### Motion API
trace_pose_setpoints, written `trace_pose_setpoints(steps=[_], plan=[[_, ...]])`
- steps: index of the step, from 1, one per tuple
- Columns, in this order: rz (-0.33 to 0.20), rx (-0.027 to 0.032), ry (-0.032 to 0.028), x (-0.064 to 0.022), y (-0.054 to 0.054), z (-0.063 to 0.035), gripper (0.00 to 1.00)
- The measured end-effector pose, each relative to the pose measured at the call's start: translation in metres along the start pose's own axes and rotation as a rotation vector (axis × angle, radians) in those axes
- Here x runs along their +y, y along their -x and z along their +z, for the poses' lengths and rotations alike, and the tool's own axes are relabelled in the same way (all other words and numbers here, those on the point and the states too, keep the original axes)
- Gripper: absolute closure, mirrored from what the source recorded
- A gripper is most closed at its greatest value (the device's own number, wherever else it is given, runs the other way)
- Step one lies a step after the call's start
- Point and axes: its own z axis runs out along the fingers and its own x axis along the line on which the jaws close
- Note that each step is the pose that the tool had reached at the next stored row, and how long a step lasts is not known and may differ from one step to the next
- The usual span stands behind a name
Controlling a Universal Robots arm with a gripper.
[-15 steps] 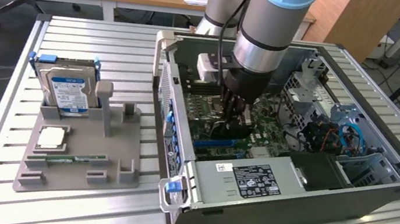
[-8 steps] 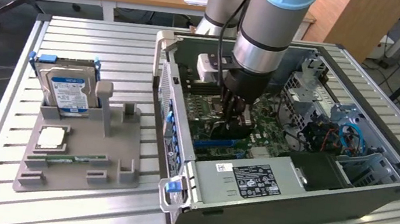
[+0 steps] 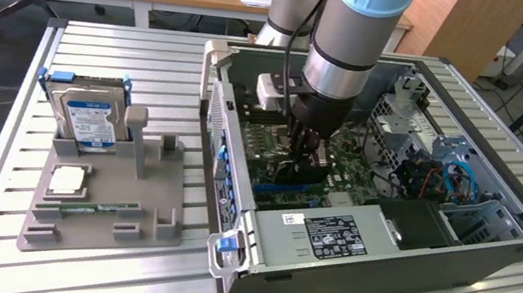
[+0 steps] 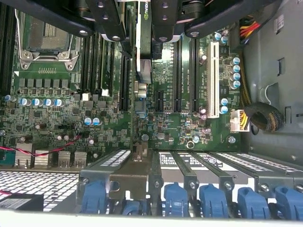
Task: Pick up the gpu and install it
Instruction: 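Insert the gpu into the slot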
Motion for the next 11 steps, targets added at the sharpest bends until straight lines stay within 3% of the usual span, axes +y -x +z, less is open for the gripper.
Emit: trace_pose_setpoints(steps=[11], plan=[[0.0, 0.0001, 0.0001, 0.0, 0.0, 0.0016, 0.74]])
